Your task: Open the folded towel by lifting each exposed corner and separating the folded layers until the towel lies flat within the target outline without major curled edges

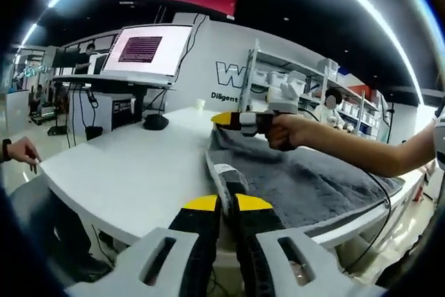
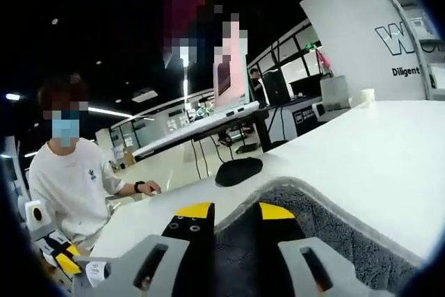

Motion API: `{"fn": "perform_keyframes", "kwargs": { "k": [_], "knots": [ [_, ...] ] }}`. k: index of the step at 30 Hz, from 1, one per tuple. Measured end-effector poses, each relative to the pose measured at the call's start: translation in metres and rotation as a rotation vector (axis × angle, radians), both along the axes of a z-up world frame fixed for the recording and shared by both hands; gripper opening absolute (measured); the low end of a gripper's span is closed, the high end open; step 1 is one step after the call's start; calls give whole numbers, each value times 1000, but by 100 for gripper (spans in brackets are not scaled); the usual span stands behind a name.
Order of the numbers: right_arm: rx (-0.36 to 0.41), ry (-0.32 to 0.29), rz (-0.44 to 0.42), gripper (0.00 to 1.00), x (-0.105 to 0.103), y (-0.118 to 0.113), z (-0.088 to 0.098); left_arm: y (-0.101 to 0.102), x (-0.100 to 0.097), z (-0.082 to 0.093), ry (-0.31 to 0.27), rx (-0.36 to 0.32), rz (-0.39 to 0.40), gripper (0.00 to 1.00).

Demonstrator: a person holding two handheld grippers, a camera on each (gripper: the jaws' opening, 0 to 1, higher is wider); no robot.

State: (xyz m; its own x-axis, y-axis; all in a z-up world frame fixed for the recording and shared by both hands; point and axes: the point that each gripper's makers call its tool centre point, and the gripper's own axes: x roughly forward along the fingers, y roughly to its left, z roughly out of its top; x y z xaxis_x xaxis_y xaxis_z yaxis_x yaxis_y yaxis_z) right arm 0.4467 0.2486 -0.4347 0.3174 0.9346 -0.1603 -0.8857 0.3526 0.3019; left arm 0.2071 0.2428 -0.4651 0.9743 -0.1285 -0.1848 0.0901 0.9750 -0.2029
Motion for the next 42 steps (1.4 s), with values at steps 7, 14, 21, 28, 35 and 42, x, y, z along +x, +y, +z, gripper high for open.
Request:
{"fn": "perform_keyframes", "kwargs": {
  "k": [7,14,21,28,35,42],
  "knots": [
    [20,93,33,29,-9,3,-6,12,-7,0,-10,-6,48,11],
    [15,116,36,27,-6,-2,-8,21,-10,-1,-14,-8,79,19],
    [14,88,-7,9,7,-7,-8,29,-11,17,-100,15,113,20],
    [-13,-5,-50,7,18,-7,-8,7,0,19,-110,43,15,6],
    [-61,-44,-71,6,27,-6,-19,3,5,4,-49,63,-4,6],
    [-112,-25,-94,4,31,-8,-37,7,4,-8,-5,61,-1,4]
  ]
}}
